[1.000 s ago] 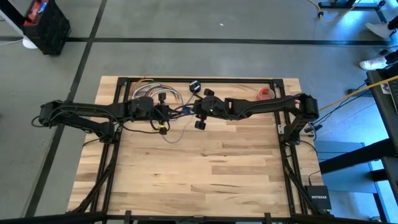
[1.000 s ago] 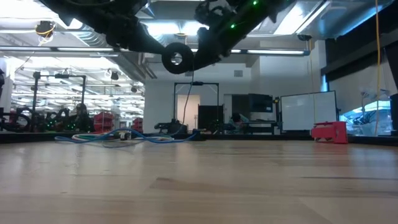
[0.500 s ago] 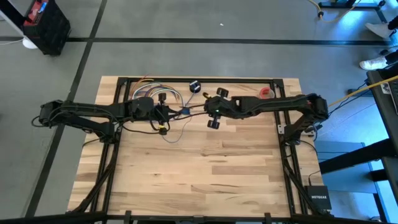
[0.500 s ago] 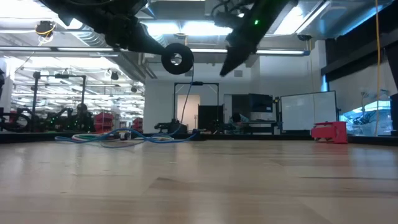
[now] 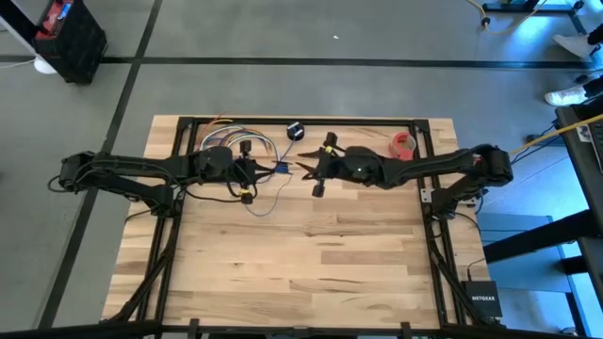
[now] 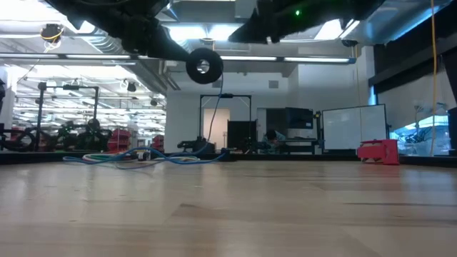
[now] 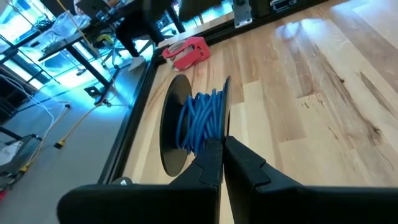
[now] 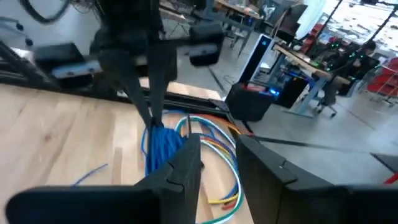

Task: Coil cords
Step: Coil the blue wire onto the black spool

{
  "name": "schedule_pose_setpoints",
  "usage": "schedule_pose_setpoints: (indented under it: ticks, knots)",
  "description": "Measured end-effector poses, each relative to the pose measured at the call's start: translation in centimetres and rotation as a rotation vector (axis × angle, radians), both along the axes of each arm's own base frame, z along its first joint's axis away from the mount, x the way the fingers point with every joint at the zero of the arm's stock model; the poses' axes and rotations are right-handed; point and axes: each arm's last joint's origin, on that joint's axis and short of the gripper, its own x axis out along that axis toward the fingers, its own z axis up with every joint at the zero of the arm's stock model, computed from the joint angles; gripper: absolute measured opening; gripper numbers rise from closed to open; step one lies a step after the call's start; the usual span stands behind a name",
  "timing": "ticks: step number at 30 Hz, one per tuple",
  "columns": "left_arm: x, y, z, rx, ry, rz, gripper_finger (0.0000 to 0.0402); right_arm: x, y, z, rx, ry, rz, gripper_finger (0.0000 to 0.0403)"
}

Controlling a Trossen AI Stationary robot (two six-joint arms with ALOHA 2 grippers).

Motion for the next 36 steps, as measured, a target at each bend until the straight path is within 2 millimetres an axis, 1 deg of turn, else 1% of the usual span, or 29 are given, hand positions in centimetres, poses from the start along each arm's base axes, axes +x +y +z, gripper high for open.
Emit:
schedule_pose_setpoints:
  ticks: [4, 8, 14, 21, 36]
  knots:
    - [0.1, -0.1, 0.1, 0.002, -0.014, -0.003, 0.0002, 0.5, -0.6, -1.4, 0.007, 0.034, -0.008, 0.0105]
    - [0.1, -0.3, 0.1, 0.002, -0.016, -0.013, 0.0002, 0.8, -0.6, -2.0, 0.011, 0.053, 0.002, 0.0105]
    - [0.1, -0.5, 0.1, 0.009, -0.014, -0.026, 0.0001, 0.9, -0.4, -1.8, 0.028, 0.026, 0.074, 0.0105]
    - [0.2, -1.1, 0.2, 0.03, -0.02, -0.059, 0.0002, 0.9, -0.3, -1.9, 0.033, 0.027, 0.086, 0.0105]
    - [0.5, -2.1, 1.0, 0.035, -0.099, -0.102, 0.0002, 1.0, -0.2, -1.8, 0.038, 0.025, 0.118, 0.0105]
